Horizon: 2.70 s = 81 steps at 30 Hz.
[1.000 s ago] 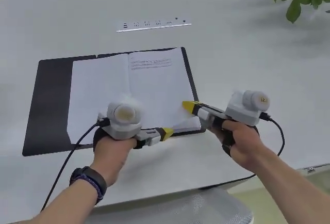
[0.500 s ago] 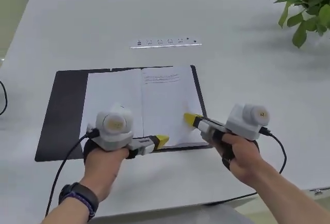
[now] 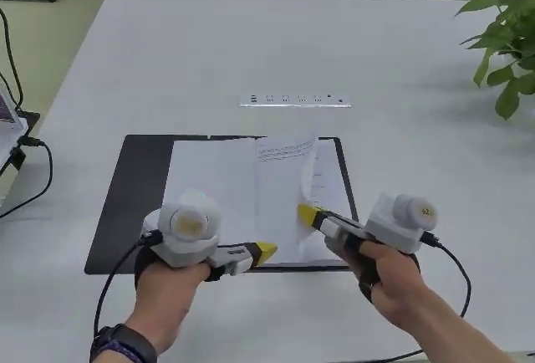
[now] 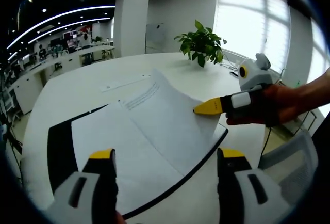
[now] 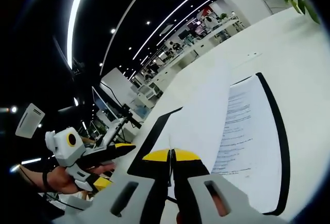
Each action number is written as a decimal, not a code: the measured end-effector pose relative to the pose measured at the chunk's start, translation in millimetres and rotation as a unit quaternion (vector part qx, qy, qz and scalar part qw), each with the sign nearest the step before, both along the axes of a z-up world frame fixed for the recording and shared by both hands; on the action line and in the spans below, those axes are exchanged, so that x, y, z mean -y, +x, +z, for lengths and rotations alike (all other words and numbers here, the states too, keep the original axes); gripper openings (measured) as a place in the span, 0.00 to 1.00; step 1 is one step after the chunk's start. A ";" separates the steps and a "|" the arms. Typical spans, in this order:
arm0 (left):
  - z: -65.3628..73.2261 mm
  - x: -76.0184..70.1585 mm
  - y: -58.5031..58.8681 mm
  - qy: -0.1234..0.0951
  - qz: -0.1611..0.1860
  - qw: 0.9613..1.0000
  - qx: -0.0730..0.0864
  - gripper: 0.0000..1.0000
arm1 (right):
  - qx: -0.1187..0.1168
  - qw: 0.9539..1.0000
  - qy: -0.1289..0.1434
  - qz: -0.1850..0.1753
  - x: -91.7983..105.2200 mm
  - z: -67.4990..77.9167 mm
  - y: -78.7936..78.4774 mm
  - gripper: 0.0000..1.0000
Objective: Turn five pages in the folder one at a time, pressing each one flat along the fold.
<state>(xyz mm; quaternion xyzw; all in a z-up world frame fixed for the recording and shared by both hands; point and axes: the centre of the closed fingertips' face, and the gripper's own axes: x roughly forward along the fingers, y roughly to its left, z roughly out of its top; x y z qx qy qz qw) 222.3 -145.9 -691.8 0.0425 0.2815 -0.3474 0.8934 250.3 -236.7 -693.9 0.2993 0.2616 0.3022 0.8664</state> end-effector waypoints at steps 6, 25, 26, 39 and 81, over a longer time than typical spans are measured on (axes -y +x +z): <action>4.1 -20.8 -4.3 -0.005 0.014 1.000 0.003 0.80 | 0.002 1.000 0.006 0.005 -22.3 4.4 -0.8 0.00; 32.0 -103.4 -16.9 -0.039 0.091 0.995 0.023 0.81 | -0.003 0.999 0.041 0.020 -99.9 8.5 -1.5 0.00; 32.5 -106.9 -18.7 -0.039 0.093 0.995 0.024 0.81 | -0.004 0.999 0.040 0.023 -104.7 7.3 -2.0 0.00; 41.1 -149.2 -33.4 -0.049 0.129 0.990 0.034 0.81 | -0.027 0.997 0.042 0.057 -157.5 -8.1 -6.9 0.00; 19.2 -196.0 -32.1 -0.068 0.180 0.981 0.012 0.79 | -0.142 0.984 0.007 0.111 -231.8 -94.4 1.0 0.08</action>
